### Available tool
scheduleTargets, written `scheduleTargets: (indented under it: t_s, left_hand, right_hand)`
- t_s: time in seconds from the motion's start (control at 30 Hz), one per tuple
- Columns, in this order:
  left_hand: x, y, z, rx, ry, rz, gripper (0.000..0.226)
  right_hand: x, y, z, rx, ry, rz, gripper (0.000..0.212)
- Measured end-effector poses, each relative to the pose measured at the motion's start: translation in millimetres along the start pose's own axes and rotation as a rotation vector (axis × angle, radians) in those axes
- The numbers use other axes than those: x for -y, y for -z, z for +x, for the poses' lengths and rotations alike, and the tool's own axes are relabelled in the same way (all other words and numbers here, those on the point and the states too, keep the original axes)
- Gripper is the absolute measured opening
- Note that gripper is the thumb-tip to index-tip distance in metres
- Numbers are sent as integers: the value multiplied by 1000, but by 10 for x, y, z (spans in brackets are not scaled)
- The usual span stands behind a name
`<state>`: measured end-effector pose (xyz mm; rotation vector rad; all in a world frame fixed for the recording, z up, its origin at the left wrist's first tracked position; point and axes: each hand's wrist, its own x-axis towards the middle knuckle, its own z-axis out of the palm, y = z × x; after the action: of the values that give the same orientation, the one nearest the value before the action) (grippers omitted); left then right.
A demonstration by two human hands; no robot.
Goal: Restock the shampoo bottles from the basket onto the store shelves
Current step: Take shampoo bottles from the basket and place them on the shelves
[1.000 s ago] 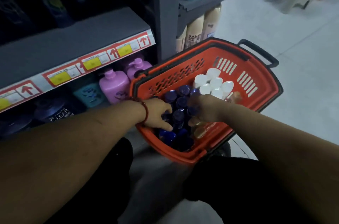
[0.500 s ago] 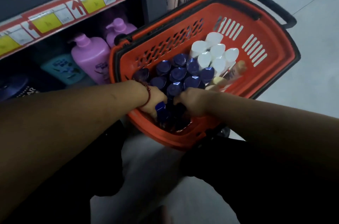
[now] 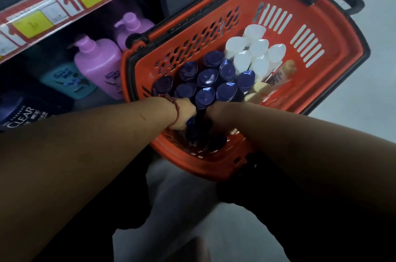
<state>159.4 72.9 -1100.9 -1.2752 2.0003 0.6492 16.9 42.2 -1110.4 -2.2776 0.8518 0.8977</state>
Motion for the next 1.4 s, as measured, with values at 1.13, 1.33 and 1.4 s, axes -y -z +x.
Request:
scheduleTargets:
  t_s: [1.13,1.33,1.4]
  left_hand:
    - [60,477,-2206,-1320,127,-1265,9]
    - [55,568,-2219,-1256,20,-1725,35]
    - [67,591,-2221,-1205,-10,-1851,45]
  right_hand:
    - [622,1139,-1834,-1127,64,697,15]
    - [724,1195,-1685,-1160,122,939,25]
    - [754,1214,-1629,-1170,134,1141,32]
